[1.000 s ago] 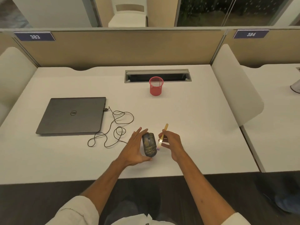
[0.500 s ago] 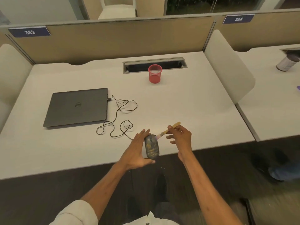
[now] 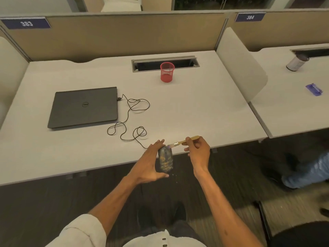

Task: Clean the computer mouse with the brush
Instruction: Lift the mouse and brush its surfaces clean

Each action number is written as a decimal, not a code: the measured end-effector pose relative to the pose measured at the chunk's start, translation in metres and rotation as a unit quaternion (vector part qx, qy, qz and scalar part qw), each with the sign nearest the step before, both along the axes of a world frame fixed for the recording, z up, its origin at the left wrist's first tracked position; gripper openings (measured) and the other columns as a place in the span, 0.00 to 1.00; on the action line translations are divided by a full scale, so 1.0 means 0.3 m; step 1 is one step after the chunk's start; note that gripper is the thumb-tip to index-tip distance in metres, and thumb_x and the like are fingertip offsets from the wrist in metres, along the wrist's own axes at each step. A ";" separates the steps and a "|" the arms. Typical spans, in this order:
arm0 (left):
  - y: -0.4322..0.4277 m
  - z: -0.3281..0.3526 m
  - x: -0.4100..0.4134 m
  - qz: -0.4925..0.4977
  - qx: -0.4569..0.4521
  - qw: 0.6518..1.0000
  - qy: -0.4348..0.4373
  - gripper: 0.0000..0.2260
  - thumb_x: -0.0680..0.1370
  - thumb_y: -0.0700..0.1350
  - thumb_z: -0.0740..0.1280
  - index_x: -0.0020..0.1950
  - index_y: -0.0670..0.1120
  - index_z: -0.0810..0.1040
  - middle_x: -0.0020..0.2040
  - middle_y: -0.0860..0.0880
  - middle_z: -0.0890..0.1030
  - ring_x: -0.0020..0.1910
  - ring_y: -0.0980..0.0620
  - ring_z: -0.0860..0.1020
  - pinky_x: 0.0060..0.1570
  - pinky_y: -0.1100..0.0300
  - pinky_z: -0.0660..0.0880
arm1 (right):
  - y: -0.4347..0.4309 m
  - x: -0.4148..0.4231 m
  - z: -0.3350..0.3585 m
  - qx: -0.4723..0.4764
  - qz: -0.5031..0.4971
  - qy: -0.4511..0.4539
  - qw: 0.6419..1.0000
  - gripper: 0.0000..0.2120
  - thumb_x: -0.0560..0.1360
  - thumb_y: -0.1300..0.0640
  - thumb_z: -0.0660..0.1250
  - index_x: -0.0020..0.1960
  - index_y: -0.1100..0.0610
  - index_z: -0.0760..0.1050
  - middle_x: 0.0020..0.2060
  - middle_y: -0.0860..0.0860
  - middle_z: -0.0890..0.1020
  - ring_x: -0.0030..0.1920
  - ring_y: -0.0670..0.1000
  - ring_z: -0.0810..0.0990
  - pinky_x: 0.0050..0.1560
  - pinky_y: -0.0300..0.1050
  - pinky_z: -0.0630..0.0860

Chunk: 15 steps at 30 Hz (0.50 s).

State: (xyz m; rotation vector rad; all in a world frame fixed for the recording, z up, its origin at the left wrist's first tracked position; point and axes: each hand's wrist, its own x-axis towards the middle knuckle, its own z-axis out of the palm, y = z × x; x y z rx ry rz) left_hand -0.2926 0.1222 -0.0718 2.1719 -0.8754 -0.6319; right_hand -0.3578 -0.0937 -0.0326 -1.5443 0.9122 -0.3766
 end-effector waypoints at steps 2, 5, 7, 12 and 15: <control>-0.002 0.003 -0.014 -0.002 0.002 1.000 -0.005 0.59 0.67 0.72 0.79 0.87 0.62 0.44 0.89 0.58 0.50 0.88 0.52 0.52 0.88 0.44 0.53 | 0.001 -0.011 0.004 -0.029 0.007 0.005 1.000 0.05 0.83 0.51 0.73 0.52 0.52 0.80 0.43 0.44 0.90 0.40 0.45 0.88 0.44 0.42 0.82; -0.014 0.007 -0.040 -0.004 0.001 1.000 -0.005 0.59 0.67 0.72 0.78 0.87 0.61 0.46 0.89 0.57 0.51 0.88 0.53 0.53 0.88 0.44 0.53 | 0.002 -0.022 0.004 -0.051 0.020 0.015 0.998 0.05 0.82 0.49 0.74 0.50 0.48 0.80 0.44 0.44 0.88 0.40 0.47 0.88 0.45 0.41 0.82; -0.025 0.006 -0.060 -0.002 -0.003 1.000 -0.002 0.58 0.67 0.72 0.78 0.86 0.62 0.47 0.88 0.58 0.52 0.88 0.54 0.54 0.88 0.45 0.53 | 0.001 -0.029 -0.003 -0.064 0.027 0.025 0.997 0.06 0.82 0.49 0.74 0.48 0.46 0.79 0.43 0.42 0.87 0.44 0.49 0.88 0.51 0.48 0.85; -0.044 -0.007 -0.088 -0.004 0.016 1.000 0.001 0.59 0.67 0.73 0.78 0.87 0.62 0.45 0.89 0.58 0.51 0.88 0.54 0.52 0.88 0.45 0.53 | -0.028 -0.070 -0.020 -0.105 0.037 0.059 0.992 0.05 0.82 0.49 0.74 0.51 0.48 0.80 0.43 0.40 0.85 0.47 0.48 0.86 0.52 0.55 0.88; -0.056 -0.014 -0.103 -0.012 0.030 0.999 0.004 0.60 0.67 0.73 0.78 0.87 0.61 0.45 0.89 0.58 0.50 0.88 0.53 0.52 0.88 0.45 0.53 | -0.063 -0.111 -0.030 -0.130 0.018 0.082 0.988 0.05 0.82 0.49 0.74 0.50 0.47 0.79 0.41 0.39 0.83 0.43 0.43 0.84 0.51 0.53 0.87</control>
